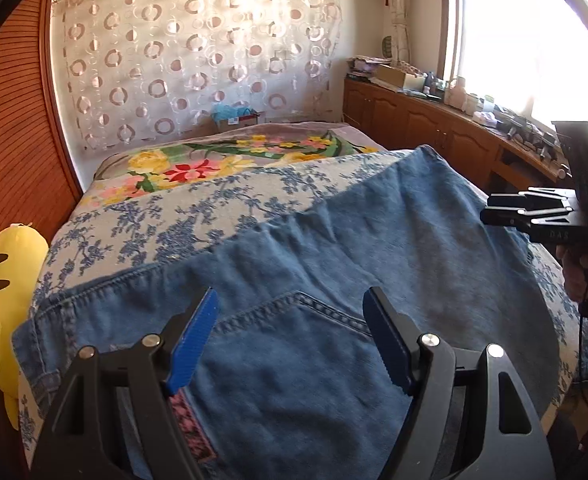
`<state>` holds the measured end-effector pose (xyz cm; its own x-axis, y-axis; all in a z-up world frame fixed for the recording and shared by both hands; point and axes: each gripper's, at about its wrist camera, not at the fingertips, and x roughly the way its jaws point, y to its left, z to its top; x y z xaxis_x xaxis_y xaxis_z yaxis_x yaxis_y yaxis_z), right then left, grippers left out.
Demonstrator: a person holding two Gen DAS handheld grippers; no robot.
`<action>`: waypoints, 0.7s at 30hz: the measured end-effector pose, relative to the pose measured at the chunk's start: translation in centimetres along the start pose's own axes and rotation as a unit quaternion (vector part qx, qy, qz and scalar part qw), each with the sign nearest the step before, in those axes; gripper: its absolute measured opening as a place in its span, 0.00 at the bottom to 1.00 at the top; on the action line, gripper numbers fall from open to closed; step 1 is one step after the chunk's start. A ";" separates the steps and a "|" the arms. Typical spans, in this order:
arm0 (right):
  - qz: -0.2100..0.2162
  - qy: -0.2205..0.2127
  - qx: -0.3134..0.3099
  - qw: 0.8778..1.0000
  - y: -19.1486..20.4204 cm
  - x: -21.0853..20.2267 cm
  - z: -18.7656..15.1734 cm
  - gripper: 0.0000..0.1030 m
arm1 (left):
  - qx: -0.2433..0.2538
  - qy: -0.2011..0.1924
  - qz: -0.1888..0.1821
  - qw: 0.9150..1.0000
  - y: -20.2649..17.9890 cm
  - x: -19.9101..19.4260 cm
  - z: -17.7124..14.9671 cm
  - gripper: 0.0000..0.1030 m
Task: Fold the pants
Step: 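Move the right tool to the jeans leg edge and close on it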
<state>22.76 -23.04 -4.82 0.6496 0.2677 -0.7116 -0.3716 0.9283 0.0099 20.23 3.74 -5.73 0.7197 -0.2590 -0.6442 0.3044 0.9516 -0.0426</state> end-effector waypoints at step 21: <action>-0.008 0.007 0.007 1.000 3.1 -0.9 -5.4 0.47 | 0.032 0.063 -0.002 0.998 -4.7 2.0 -3.2 0.73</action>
<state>17.41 -21.77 -7.98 0.6455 0.2493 -0.7220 -0.3520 0.9360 0.0085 18.23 -0.71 -9.21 0.6358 -0.2366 -0.7347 0.3489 0.9372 0.0001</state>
